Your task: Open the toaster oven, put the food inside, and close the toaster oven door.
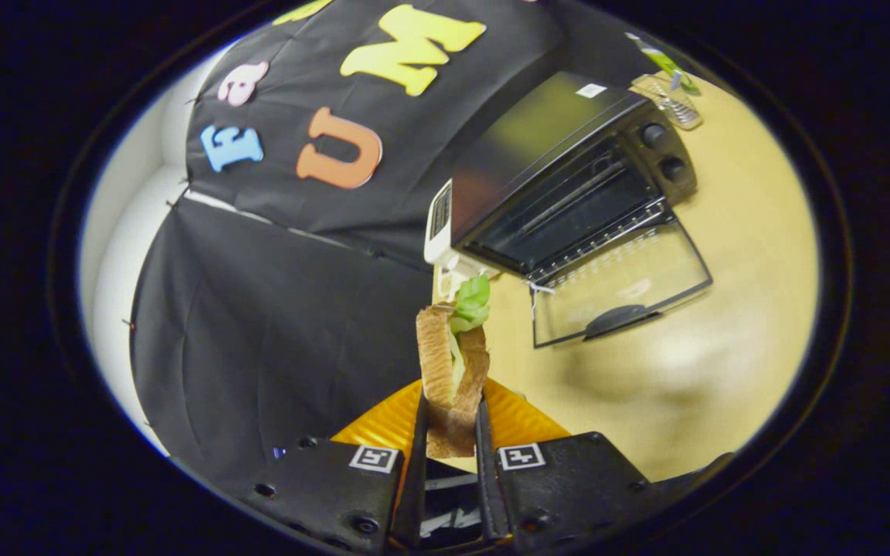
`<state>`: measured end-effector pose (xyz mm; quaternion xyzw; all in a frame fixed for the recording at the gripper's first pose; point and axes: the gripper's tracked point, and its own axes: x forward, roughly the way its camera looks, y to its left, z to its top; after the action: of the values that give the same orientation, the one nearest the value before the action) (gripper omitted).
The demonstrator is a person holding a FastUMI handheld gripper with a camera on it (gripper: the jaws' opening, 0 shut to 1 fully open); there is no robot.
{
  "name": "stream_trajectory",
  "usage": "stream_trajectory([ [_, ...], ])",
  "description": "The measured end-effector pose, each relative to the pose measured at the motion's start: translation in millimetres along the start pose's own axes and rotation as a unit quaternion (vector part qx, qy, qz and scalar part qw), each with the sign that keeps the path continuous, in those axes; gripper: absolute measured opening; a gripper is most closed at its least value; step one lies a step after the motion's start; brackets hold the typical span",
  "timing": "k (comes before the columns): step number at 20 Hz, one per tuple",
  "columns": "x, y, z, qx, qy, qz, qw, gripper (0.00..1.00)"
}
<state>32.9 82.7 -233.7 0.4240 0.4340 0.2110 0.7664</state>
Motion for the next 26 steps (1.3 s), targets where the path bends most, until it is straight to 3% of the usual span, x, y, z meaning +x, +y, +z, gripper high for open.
stream_trajectory([
  [8,45.1,-67.3,82.1,0.113,-0.127,0.022,0.985,0.34],
  [15,92.8,-104.4,144.4,0.175,-0.245,0.075,0.951,0.34],
  [22,136.1,-134.2,180.8,0.182,-0.303,0.077,0.932,0.34],
  [26,159.5,-133.0,189.8,0.165,-0.302,0.072,0.936,0.35],
])
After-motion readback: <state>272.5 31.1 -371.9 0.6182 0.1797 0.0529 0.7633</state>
